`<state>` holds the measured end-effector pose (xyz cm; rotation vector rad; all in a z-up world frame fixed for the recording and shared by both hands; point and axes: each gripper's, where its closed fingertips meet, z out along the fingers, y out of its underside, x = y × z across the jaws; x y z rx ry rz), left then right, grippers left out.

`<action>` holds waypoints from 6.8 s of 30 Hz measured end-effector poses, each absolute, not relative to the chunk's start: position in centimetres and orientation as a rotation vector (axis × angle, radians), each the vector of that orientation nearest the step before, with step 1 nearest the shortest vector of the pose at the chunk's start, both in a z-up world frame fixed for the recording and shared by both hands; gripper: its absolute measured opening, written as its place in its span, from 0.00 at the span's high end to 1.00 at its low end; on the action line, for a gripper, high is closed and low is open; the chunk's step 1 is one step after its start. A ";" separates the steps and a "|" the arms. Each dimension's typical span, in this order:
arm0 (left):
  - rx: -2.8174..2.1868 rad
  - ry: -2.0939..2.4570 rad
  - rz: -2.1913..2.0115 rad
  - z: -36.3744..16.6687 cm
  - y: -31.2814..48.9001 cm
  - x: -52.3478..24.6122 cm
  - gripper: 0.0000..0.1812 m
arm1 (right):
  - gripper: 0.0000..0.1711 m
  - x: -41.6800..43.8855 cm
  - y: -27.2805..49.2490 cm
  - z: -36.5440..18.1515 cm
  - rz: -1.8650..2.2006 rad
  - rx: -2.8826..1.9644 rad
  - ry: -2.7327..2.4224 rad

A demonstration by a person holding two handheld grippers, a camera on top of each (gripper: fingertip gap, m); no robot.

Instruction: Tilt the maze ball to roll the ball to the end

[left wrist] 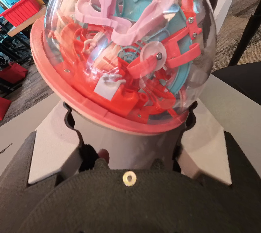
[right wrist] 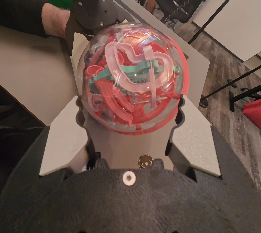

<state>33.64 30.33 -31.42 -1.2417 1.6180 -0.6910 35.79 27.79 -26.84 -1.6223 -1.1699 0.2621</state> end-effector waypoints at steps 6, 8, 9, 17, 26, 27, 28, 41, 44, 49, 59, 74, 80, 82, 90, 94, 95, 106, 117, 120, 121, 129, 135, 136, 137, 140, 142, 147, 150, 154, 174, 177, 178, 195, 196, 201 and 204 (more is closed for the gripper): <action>-1.241 1.617 -0.686 -31.4 30.4 33.7 0.13 | 0.23 35.8 27.8 -26.9 0.244 -1.632 -1.184; -1.239 1.617 -0.685 -31.4 30.4 33.7 0.13 | 0.23 35.8 27.8 -26.9 0.240 -1.633 -1.184; -1.239 1.617 -0.684 -31.4 30.4 33.7 0.13 | 0.23 35.9 27.8 -26.9 0.237 -1.634 -1.185; -1.229 1.618 -0.657 -31.4 30.5 33.7 0.13 | 0.23 36.0 27.8 -27.0 0.216 -1.638 -1.191; -1.225 1.614 -0.660 -31.4 30.5 33.7 0.13 | 0.23 36.0 27.8 -27.1 0.205 -1.646 -1.198; -1.224 1.615 -0.659 -31.4 30.5 33.7 0.13 | 0.23 36.0 27.8 -27.1 0.202 -1.646 -1.200; -1.223 1.615 -0.658 -31.4 30.5 33.7 0.13 | 0.23 36.0 27.8 -27.1 0.200 -1.645 -1.201; -1.288 1.598 -0.863 -30.6 29.7 33.2 0.17 | 0.21 35.8 28.0 -27.0 0.287 -1.756 -1.184; -1.278 1.609 -0.802 -30.9 29.9 33.2 0.17 | 0.21 35.7 28.0 -26.9 0.211 -1.723 -1.224; -1.264 1.617 -0.720 -31.3 30.3 33.2 0.17 | 0.22 35.7 28.0 -26.9 0.128 -1.686 -1.263; -1.216 1.623 -0.619 -31.0 30.4 33.2 0.17 | 0.21 35.7 27.5 -26.7 0.077 -1.586 -1.256; -1.242 1.603 -0.681 -31.1 30.5 33.4 0.18 | 0.21 36.2 27.9 -26.7 0.253 -1.681 -1.188; -1.273 1.602 -0.721 -31.5 30.6 33.4 0.20 | 0.15 37.1 28.9 -26.9 0.346 -1.803 -1.143; -1.278 1.601 -0.724 -31.5 30.6 33.4 0.20 | 0.14 37.2 29.1 -26.6 0.350 -1.803 -1.140; -1.294 1.596 -0.735 -31.6 30.8 33.6 0.19 | 0.11 36.4 29.5 -28.5 0.483 -1.860 -1.180; -1.297 1.601 -0.710 -31.6 30.9 33.4 0.19 | 0.12 36.2 29.6 -28.3 0.468 -1.833 -1.184; -1.293 1.601 -0.702 -31.5 30.9 33.5 0.19 | 0.12 36.2 29.6 -28.2 0.464 -1.826 -1.186; -1.239 1.575 -0.612 -29.9 31.4 33.1 0.19 | 0.11 35.9 29.9 -27.0 0.410 -1.743 -1.227; -1.228 1.595 -0.490 -30.0 32.4 32.6 0.19 | 0.11 35.7 30.7 -27.4 0.379 -1.685 -1.242; -1.232 1.606 -0.463 -30.1 32.6 32.4 0.19 | 0.11 35.6 30.9 -27.6 0.376 -1.683 -1.244; -1.230 1.609 -0.451 -30.1 32.7 32.3 0.19 | 0.11 35.5 31.0 -27.7 0.375 -1.679 -1.244; -1.231 1.622 -0.369 -29.8 33.4 31.7 0.19 | 0.11 35.2 31.7 -27.7 0.367 -1.630 -1.252; -1.252 1.610 -0.309 -29.4 34.7 31.2 0.19 | 0.11 34.6 32.8 -26.9 0.354 -1.582 -1.267; -1.261 1.608 -0.304 -29.4 34.9 31.2 0.18 | 0.11 34.6 33.0 -26.9 0.357 -1.575 -1.269; -1.263 1.607 -0.301 -29.4 35.1 31.1 0.18 | 0.11 34.5 33.2 -26.8 0.362 -1.569 -1.269; -1.267 1.613 -0.286 -29.3 35.5 31.1 0.18 | 0.11 34.5 33.7 -26.8 0.374 -1.549 -1.262; -1.264 1.618 -0.270 -29.4 35.8 31.1 0.18 | 0.11 34.6 33.9 -27.1 0.379 -1.541 -1.259; -1.265 1.629 -0.267 -30.1 35.7 31.3 0.18 | 0.11 34.8 33.9 -27.9 0.399 -1.527 -1.243; -1.259 1.628 -0.256 -30.2 35.7 31.4 0.18 | 0.11 34.9 33.8 -27.9 0.387 -1.513 -1.242; -1.252 1.624 -0.251 -30.2 35.7 31.5 0.18 | 0.11 34.9 33.8 -27.9 0.381 -1.504 -1.246; -1.206 1.653 -0.212 -29.8 34.9 31.9 0.18 | 0.11 35.6 33.1 -28.3 0.359 -1.521 -1.227; -1.193 1.659 -0.223 -29.8 34.6 32.0 0.18 | 0.11 35.6 32.8 -28.4 0.360 -1.521 -1.212; -1.188 1.662 -0.222 -29.8 34.6 32.0 0.18 | 0.11 35.6 32.7 -28.4 0.357 -1.519 -1.209; -1.127 1.697 -0.180 -29.5 33.4 32.5 0.17 | 0.11 36.0 31.7 -28.7 0.356 -1.468 -1.164; -1.124 1.695 -0.181 -29.5 33.4 32.5 0.17 | 0.11 36.0 31.7 -28.7 0.353 -1.469 -1.165; -1.110 1.689 -0.179 -29.4 33.2 32.5 0.17 | 0.11 36.1 31.6 -28.7 0.341 -1.467 -1.176; -1.098 1.688 -0.170 -29.3 33.0 32.5 0.17 | 0.11 36.2 31.5 -28.8 0.336 -1.464 -1.184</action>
